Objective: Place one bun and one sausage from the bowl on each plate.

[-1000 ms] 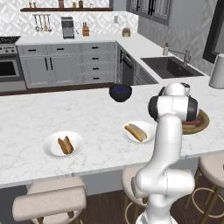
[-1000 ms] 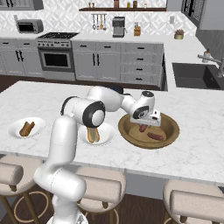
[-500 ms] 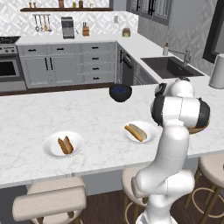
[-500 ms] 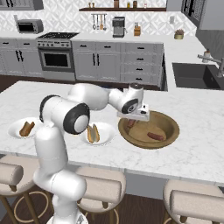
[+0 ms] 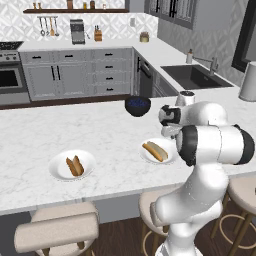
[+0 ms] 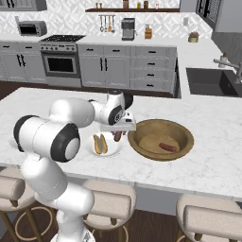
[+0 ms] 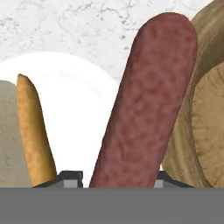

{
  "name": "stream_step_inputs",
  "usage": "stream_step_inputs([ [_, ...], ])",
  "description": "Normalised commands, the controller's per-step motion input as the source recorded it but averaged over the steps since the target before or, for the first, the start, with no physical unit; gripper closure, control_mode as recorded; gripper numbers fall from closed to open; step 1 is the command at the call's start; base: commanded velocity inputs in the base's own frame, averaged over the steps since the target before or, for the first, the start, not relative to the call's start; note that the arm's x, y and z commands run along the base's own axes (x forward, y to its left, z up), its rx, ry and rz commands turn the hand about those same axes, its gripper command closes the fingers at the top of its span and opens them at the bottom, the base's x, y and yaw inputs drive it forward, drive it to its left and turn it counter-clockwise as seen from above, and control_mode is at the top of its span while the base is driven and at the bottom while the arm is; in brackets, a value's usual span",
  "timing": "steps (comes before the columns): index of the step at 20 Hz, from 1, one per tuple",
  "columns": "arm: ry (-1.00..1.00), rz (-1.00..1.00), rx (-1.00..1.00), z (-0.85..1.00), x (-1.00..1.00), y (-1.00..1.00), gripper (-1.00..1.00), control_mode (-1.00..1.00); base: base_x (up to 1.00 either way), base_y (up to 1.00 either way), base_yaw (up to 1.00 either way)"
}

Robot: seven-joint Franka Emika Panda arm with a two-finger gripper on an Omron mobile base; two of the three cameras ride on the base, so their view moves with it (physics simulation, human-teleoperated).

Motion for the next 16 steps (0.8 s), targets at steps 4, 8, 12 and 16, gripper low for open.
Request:
stream_step_inputs([
  [4,0.1,0.1,-0.01,0.19,-0.35,1.0,1.0,-1.0,0.0,0.0,0.0],
  [8,0.1,0.03,0.0,0.19,-0.26,1.0,1.0,-1.0,0.0,0.0,0.0],
  [12,0.15,0.0,-0.01,0.06,-0.14,1.0,1.0,-1.0,0.0,0.0,0.0],
  [16,0.15,0.0,-0.03,0.0,-0.03,1.0,1.0,-1.0,0.0,0.0,0.0],
])
